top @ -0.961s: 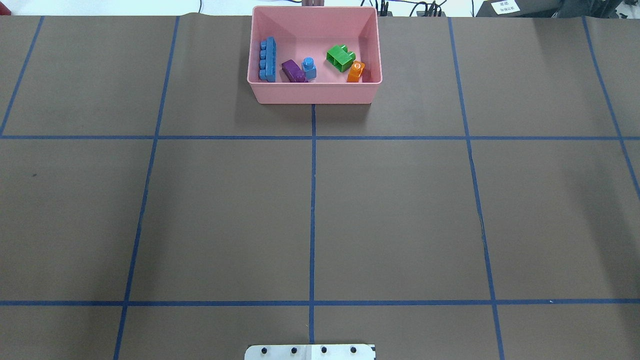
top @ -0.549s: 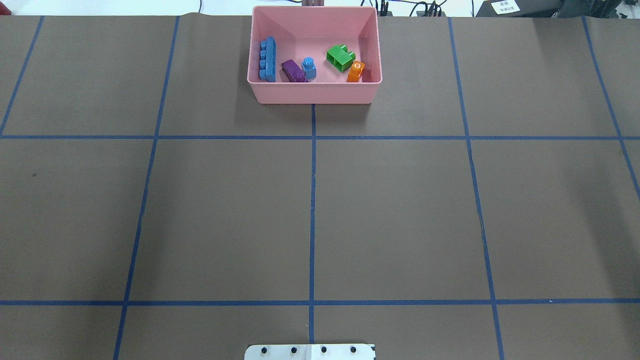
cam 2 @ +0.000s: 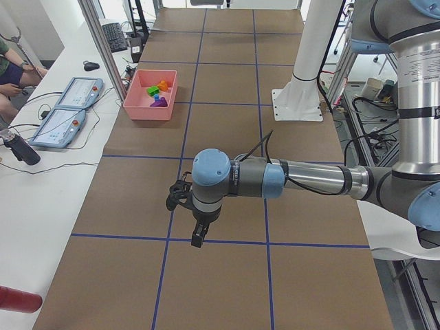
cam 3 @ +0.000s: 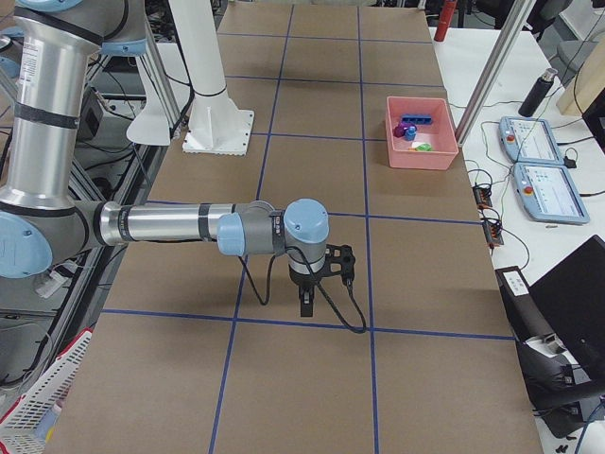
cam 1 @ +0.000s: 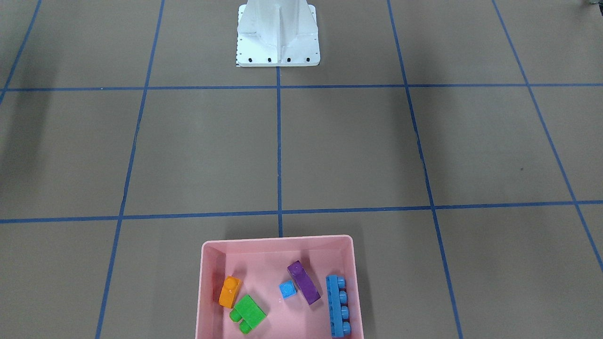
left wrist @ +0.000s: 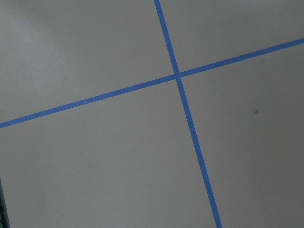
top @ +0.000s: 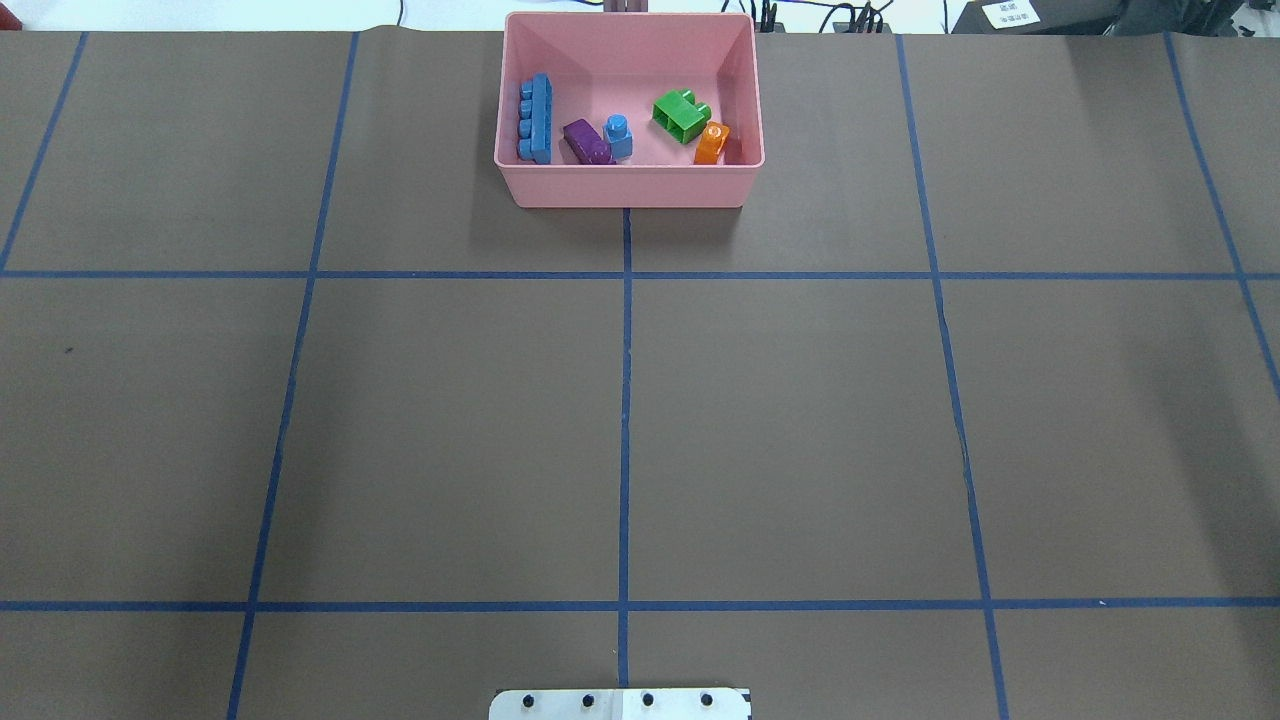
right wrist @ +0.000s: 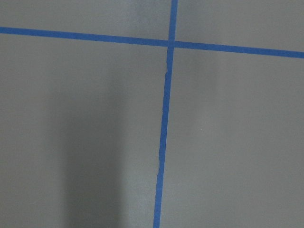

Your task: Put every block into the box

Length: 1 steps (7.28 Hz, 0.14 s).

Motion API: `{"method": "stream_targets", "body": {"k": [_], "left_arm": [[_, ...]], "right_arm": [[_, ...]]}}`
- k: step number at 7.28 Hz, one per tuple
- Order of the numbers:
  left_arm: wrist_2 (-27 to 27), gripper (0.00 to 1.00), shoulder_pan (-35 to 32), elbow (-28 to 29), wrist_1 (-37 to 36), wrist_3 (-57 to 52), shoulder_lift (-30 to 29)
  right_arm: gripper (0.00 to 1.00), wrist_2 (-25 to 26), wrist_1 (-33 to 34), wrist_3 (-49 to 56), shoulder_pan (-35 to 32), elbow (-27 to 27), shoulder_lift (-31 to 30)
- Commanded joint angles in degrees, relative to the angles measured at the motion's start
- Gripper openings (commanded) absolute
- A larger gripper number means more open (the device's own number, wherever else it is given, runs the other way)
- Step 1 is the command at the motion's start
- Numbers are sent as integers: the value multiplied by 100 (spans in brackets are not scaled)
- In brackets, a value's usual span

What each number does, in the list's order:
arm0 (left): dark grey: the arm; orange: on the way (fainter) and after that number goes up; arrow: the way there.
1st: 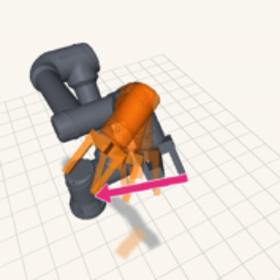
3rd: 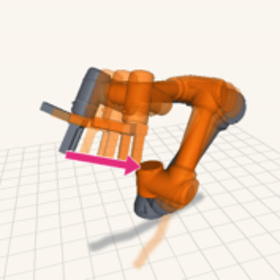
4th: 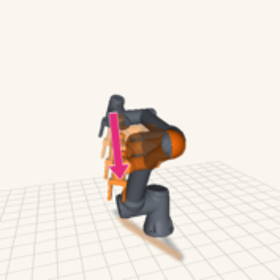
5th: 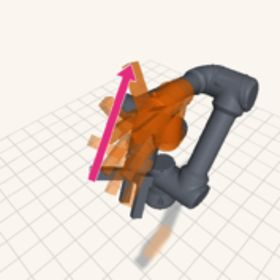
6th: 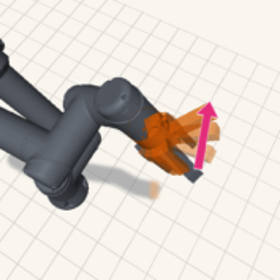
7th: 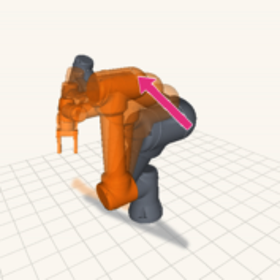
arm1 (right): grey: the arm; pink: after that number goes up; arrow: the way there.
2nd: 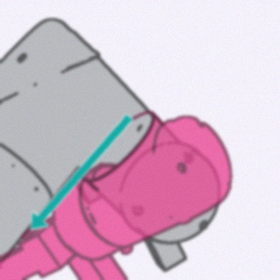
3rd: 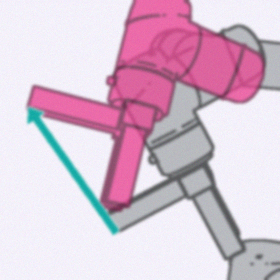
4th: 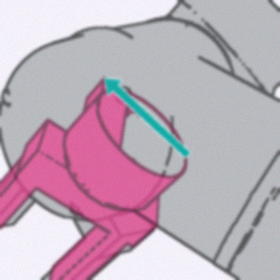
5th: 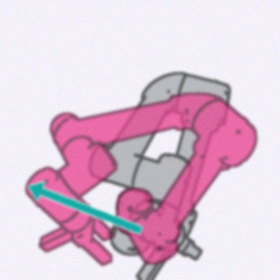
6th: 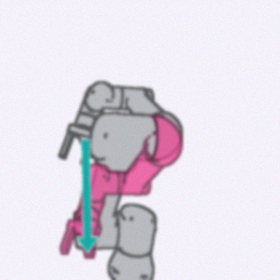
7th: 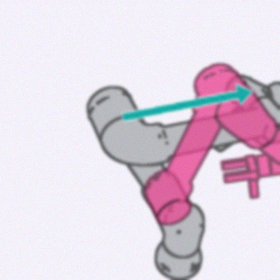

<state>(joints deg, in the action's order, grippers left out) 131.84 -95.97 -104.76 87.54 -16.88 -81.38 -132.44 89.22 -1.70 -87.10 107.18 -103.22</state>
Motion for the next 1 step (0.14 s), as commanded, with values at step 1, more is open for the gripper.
{"method": "stream_targets", "body": {"k": [1], "left_arm": [[0, 100, 0, -1, 0, 9, 8]], "right_arm": [[100, -45, -1, -137, 9, 223, 73]]}}
